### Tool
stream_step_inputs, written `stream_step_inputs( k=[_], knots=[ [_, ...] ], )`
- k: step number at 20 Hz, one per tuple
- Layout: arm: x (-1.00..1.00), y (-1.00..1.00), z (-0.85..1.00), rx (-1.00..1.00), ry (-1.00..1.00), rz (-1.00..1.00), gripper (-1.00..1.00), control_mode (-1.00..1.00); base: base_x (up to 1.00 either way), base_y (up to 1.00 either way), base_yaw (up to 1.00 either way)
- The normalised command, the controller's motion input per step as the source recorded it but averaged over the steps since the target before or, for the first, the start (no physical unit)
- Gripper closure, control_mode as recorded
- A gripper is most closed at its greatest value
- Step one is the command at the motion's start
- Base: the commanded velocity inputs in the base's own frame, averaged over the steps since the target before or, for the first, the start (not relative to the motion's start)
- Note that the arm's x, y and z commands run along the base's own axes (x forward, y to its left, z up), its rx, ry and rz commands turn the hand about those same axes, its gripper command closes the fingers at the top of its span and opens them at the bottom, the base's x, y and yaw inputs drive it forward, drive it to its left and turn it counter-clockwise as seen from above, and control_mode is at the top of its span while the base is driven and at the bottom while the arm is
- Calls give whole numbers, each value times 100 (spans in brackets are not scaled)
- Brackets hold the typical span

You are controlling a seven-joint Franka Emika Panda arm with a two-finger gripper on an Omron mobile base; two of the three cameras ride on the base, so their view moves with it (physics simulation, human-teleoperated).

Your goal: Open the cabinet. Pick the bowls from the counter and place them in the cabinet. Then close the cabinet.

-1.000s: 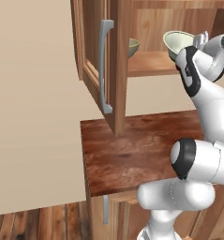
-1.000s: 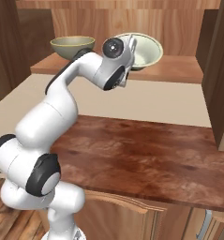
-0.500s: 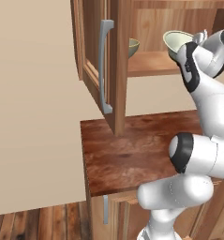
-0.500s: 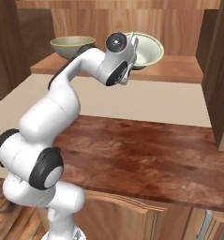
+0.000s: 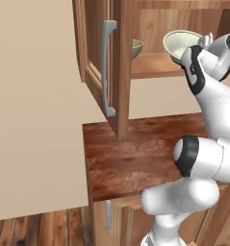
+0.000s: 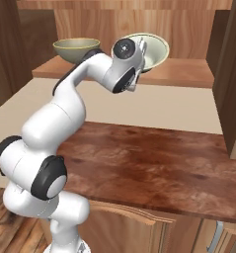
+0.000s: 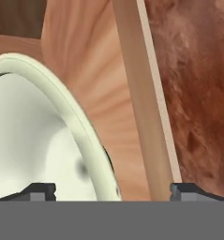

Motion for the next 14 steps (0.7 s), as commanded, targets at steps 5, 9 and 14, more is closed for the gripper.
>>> stream_step_inputs(
  k=[5, 9, 14],
  knots=[
    [0, -6, 16, 0, -5, 0, -100, -100, 0, 0, 0],
    [0, 0, 40, 0, -17, 5, -100, -100, 0, 0, 0],
    [-11, 0, 32, 0, -20, 6, -100, -100, 0, 0, 0]
  ],
)
